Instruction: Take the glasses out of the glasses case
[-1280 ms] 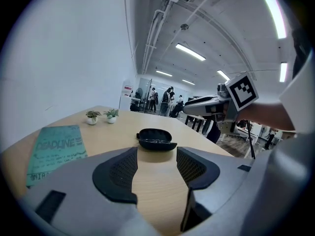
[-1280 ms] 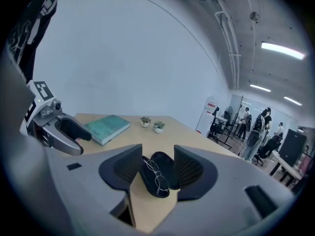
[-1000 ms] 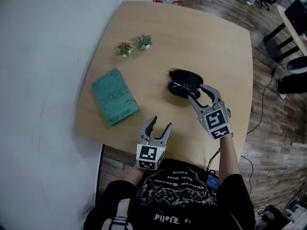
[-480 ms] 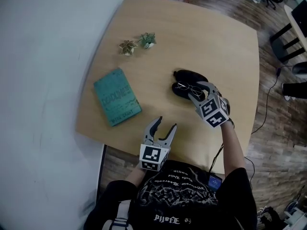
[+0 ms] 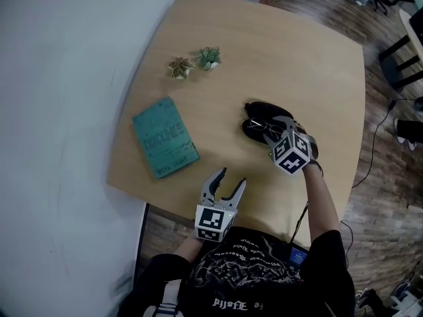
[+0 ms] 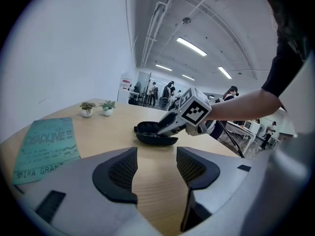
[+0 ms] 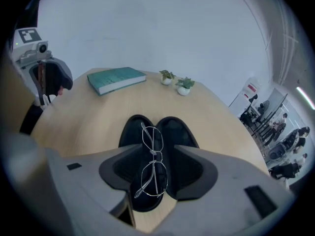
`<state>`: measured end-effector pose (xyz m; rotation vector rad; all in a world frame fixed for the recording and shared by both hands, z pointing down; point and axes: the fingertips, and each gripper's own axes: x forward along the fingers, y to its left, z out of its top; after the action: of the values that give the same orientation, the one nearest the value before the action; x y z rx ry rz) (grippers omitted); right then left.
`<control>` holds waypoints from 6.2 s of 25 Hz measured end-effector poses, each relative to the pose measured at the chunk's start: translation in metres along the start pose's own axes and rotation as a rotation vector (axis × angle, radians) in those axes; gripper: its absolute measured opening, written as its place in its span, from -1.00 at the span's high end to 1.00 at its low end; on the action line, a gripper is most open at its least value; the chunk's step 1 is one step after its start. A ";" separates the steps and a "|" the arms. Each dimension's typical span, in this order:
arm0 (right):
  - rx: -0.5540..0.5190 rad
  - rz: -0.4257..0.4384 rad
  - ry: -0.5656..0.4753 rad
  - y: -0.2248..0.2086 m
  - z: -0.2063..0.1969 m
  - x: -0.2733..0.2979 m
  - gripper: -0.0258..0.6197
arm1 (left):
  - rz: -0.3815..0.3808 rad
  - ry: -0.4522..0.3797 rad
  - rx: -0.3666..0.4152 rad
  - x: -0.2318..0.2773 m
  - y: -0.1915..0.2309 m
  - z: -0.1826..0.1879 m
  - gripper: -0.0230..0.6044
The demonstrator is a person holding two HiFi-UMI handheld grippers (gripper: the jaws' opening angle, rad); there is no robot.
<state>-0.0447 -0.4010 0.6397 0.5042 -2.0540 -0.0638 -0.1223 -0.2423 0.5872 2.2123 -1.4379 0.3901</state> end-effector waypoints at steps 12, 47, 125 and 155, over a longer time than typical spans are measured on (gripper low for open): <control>-0.034 0.029 0.065 0.001 -0.013 0.024 0.26 | 0.028 0.026 -0.019 0.009 0.014 -0.007 0.11; 0.040 0.074 0.020 -0.002 -0.005 0.023 0.63 | 0.030 0.039 -0.025 0.012 0.030 -0.015 0.11; 0.708 -0.449 -0.784 0.120 -0.026 -0.269 0.63 | -0.060 -0.236 0.090 -0.073 -0.075 0.045 0.36; 0.721 -0.451 -0.760 0.132 -0.016 -0.256 0.64 | -0.096 -0.233 0.133 -0.082 -0.067 0.041 0.92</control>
<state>0.0367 -0.1819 0.4713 1.5805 -2.6269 0.2681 -0.0957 -0.1772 0.4980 2.4915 -1.4512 0.2067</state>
